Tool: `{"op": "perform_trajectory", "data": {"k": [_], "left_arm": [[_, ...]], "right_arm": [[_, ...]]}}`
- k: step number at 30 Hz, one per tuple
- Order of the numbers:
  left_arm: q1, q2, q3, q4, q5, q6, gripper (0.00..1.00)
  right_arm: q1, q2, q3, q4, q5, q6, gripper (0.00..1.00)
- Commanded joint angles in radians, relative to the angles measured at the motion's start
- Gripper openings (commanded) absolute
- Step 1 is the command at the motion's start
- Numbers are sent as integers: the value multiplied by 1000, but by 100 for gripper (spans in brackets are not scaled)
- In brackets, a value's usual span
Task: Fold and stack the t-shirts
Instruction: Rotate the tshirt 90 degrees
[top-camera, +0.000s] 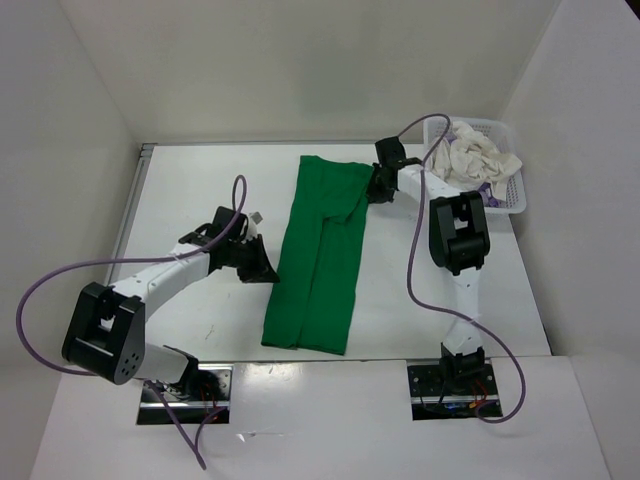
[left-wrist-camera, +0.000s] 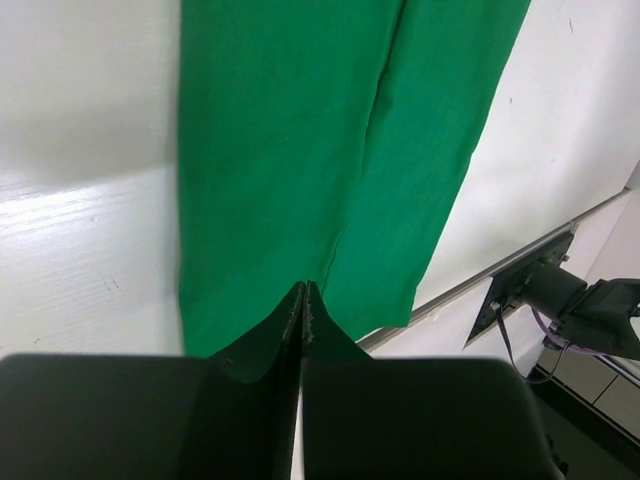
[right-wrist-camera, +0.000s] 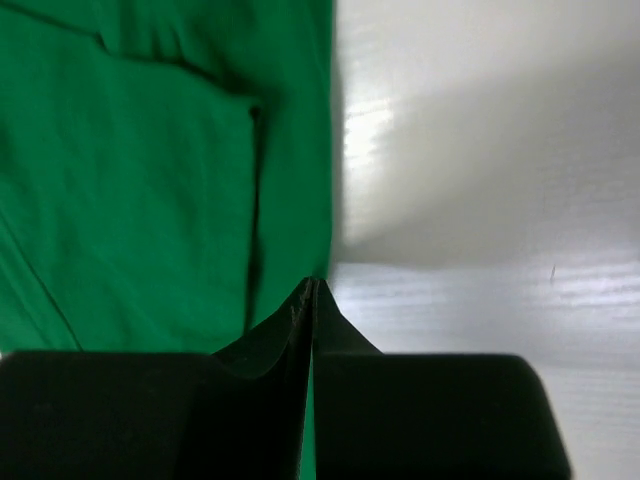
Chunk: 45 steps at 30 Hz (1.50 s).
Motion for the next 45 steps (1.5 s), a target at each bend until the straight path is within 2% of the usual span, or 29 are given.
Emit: {"op": "perform_trajectory", "data": {"k": [1,4,6,7,8,9,10,11,12,13,17,18,23,24,25,26,28,29,31,32,34,35,37,38,41,45], "left_arm": [[2,-34,-18,7,19,-14,4],[2,-14,-29,-29,19,-14,10],[2,13,-29,-52,10,-14,22],[2,13,-29,-66,10,-14,28],[2,13,-29,-66,10,-14,39],[2,13,-29,-77,-1,-14,43],[2,13,-29,-91,-14,-26,48],[2,13,-29,-105,-25,-27,53],[2,3,-29,-105,-34,-27,63],[2,3,-29,-114,-47,-37,66],[2,-19,-55,-125,-67,-47,75],[2,-54,-100,-125,-77,-68,76],[2,-88,-141,-134,-70,-68,75],[2,-97,-141,-134,-70,-68,75],[2,-97,-150,-144,-61,-79,71],[2,-97,-150,-154,-61,-79,69],[2,-97,-168,-164,-27,-92,66],[2,-97,-184,-164,-16,-93,63],[-28,-109,-193,-178,-16,-122,62],[-41,-120,-205,-178,-16,-131,62],[-41,-120,-224,-166,-16,-143,62],[-41,-106,-236,-155,-7,-152,62],[-41,-97,-279,-126,20,-162,62],[-41,-97,-289,-114,31,-171,62],[-41,-79,-279,-105,32,-157,62],[-41,-34,-288,-80,54,-148,59]], "right_arm": [[-5,83,112,-28,39,-34,4],[-5,150,230,-68,5,-43,4],[-5,256,368,-130,-27,-43,4],[-5,257,428,-131,-36,-43,4],[-5,322,494,-182,-45,-43,4],[-5,360,571,-215,-59,-43,4],[-5,437,745,-250,-59,-43,5],[-5,480,839,-328,-71,-43,5],[-5,525,1048,-371,-72,-43,7],[-5,558,1108,-402,-94,-43,7],[-14,475,1022,-345,-173,-14,9],[-14,357,992,-398,-136,-35,11],[-4,147,721,-387,-113,-98,14],[-4,25,540,-359,-113,-98,14],[6,-48,430,-277,-113,-98,14],[6,-123,206,-228,-148,-85,16],[6,-322,19,-140,-171,-71,17],[6,-376,-143,-125,-194,-52,17],[27,-511,-288,-95,-246,-43,19],[44,-545,-412,-86,-259,-28,19],[110,-648,-526,-69,-259,18,24],[128,-680,-639,-43,-259,41,26],[162,-740,-741,-16,-277,124,34],[188,-798,-836,13,-286,156,36],[236,-884,-976,50,-317,267,41],[340,-920,-1054,73,-329,362,46]]}}
